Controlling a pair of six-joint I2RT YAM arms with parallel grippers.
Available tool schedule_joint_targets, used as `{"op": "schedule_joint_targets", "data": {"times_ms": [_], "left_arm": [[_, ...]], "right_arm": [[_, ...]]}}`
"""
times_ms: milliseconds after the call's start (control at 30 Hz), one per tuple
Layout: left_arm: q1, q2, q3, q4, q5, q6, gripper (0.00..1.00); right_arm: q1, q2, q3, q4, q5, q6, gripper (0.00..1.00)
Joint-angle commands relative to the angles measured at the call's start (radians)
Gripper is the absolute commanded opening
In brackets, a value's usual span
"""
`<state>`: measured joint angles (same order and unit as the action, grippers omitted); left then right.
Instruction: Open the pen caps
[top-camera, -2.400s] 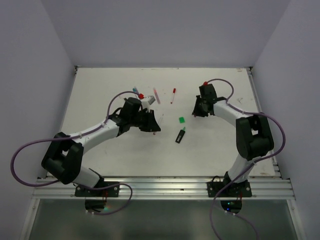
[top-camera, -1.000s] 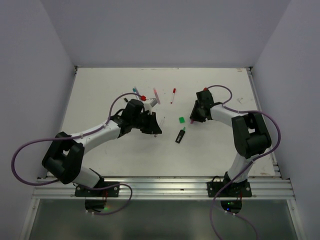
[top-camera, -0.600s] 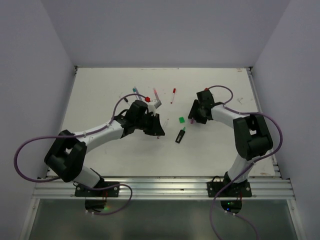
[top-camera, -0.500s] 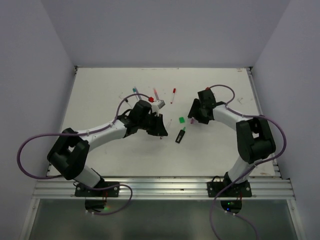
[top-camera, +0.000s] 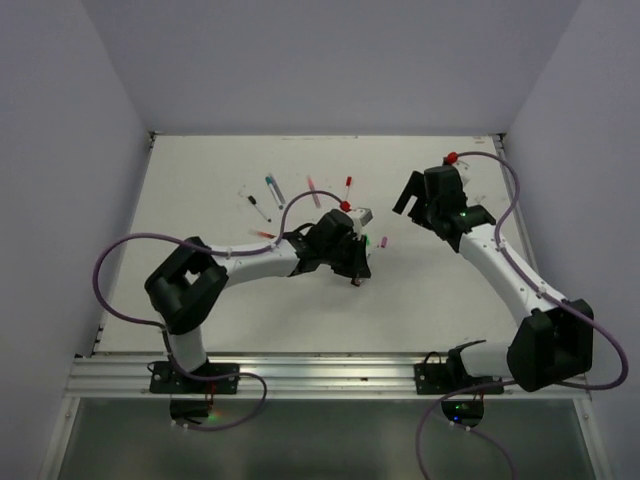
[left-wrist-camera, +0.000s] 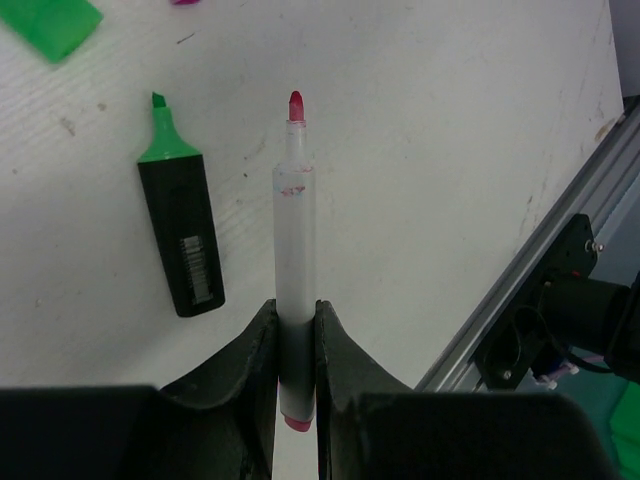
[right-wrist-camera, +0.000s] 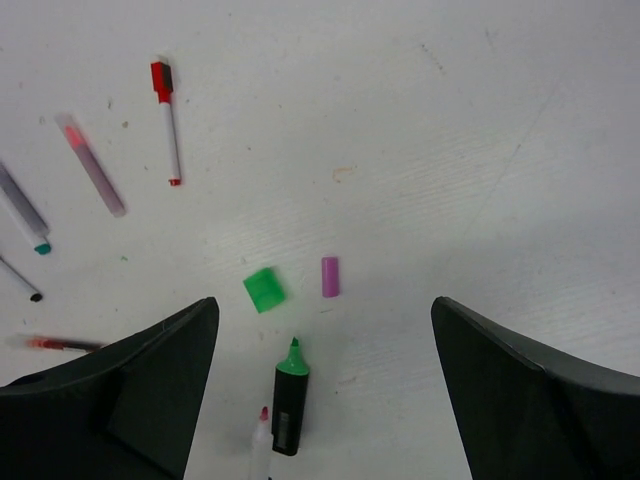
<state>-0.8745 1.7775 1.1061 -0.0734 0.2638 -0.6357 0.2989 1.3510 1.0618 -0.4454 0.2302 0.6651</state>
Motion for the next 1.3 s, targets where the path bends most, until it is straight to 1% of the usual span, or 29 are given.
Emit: {"op": "schedule_joint_targets", "data": {"times_ms": [0, 33, 200, 300, 333, 400, 500, 633, 733, 767, 900, 1067, 1167, 1233, 1267], "left_arm": [[-0.046, 0.063, 0.087, 0.055, -0.104, -0.03, 0.0], [-0.061, 0.098, 0.113, 0.055, -0.112, -0.032, 0.0], [-0.093, 0.172, 0.155, 0.052, -0.19, -0.064, 0.02], [-0.096, 0.206, 0.163, 0.041, -0.228, -0.079, 0.07], [-0.096, 0.218, 0.163, 0.041, -0.236, -0.082, 0.11], [-0.096, 0.227, 0.169, 0.044, -0.251, -0.084, 0.13], [-0.096, 0.256, 0.179, 0.046, -0.258, -0.085, 0.17], [-0.098, 0.276, 0.184, 0.047, -0.261, -0.087, 0.27], [-0.096, 0.287, 0.187, 0.038, -0.259, -0.088, 0.32], [-0.096, 0.287, 0.187, 0.029, -0.288, -0.091, 0.33], [-0.096, 0.298, 0.186, 0.015, -0.288, -0.101, 0.34], [-0.096, 0.275, 0.186, -0.008, -0.293, -0.101, 0.36], [-0.096, 0.217, 0.186, -0.023, -0.297, -0.091, 0.39], [-0.096, 0.148, 0.186, -0.038, -0.311, -0.085, 0.43], [-0.096, 0.122, 0.186, -0.046, -0.33, -0.078, 0.44]], "right_arm": [[-0.009, -0.1, -0.003, -0.042, 0.121, 0.022, 0.92], [-0.01, -0.121, -0.008, -0.042, 0.129, 0.021, 0.93], [-0.009, -0.193, -0.011, -0.062, 0.153, 0.002, 0.94], [-0.012, -0.204, -0.02, -0.07, 0.146, -0.004, 0.94], [-0.012, -0.214, -0.029, -0.069, 0.14, -0.004, 0.94], [-0.012, -0.22, -0.037, -0.07, 0.133, 0.001, 0.94], [-0.012, -0.228, -0.049, -0.07, 0.127, 0.001, 0.94], [-0.012, -0.233, -0.065, -0.07, 0.124, -0.002, 0.94], [-0.012, -0.23, -0.074, -0.07, 0.123, 0.001, 0.94], [-0.012, -0.222, -0.079, -0.07, 0.121, 0.004, 0.94], [-0.014, -0.193, -0.115, -0.07, 0.098, 0.034, 0.94], [-0.017, -0.167, -0.172, -0.052, 0.057, 0.07, 0.93], [-0.018, -0.176, -0.169, -0.038, 0.046, 0.061, 0.93], [-0.017, -0.185, -0.146, -0.035, 0.038, 0.045, 0.93], [-0.017, -0.187, -0.135, -0.033, 0.035, 0.027, 0.93]]}}
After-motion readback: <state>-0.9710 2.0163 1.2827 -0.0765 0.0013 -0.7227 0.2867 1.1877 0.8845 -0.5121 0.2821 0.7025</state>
